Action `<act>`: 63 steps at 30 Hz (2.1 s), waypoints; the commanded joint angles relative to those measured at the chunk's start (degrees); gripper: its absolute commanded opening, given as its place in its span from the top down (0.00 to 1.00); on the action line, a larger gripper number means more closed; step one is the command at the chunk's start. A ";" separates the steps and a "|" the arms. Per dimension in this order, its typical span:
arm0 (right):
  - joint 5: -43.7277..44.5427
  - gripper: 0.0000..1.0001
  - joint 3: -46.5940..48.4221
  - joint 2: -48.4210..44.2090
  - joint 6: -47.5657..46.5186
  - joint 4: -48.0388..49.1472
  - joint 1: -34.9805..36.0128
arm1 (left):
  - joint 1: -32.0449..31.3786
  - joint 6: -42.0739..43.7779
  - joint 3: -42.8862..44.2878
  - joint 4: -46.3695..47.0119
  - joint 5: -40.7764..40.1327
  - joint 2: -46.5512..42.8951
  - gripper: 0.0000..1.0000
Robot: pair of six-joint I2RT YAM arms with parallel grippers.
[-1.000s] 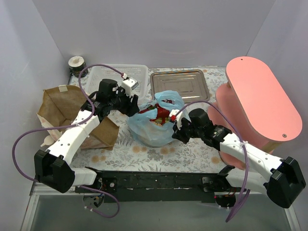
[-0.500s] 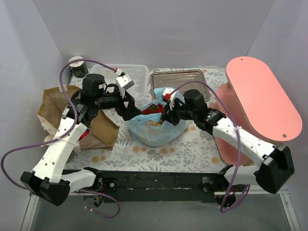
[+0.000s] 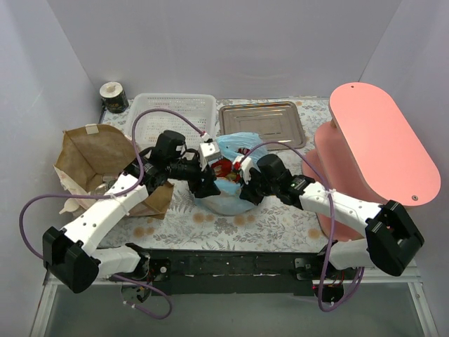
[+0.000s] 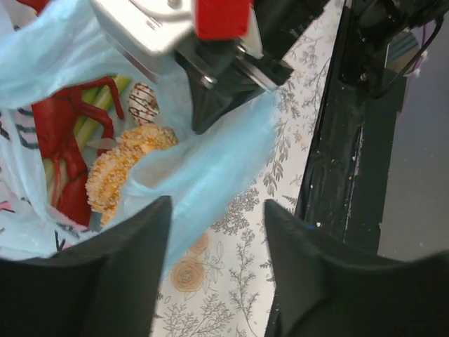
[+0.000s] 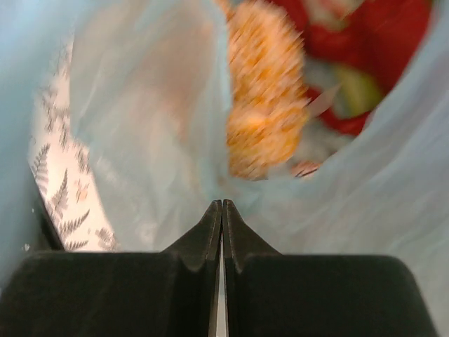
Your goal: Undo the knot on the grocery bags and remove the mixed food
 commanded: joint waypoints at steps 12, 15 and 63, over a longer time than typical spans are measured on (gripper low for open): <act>-1.40 0.88 6.64 -2.54 -10.19 -1.49 1.76 | -0.43 5.63 -12.98 -10.07 -11.79 -18.88 1.00; -1.85 0.72 8.84 -0.69 -13.80 -2.63 1.77 | -0.43 6.42 -13.41 -9.04 -12.05 -18.96 1.00; -0.07 0.60 1.13 -2.17 -34.47 -13.88 2.46 | 1.95 10.73 -17.45 -2.09 -21.81 -21.60 1.00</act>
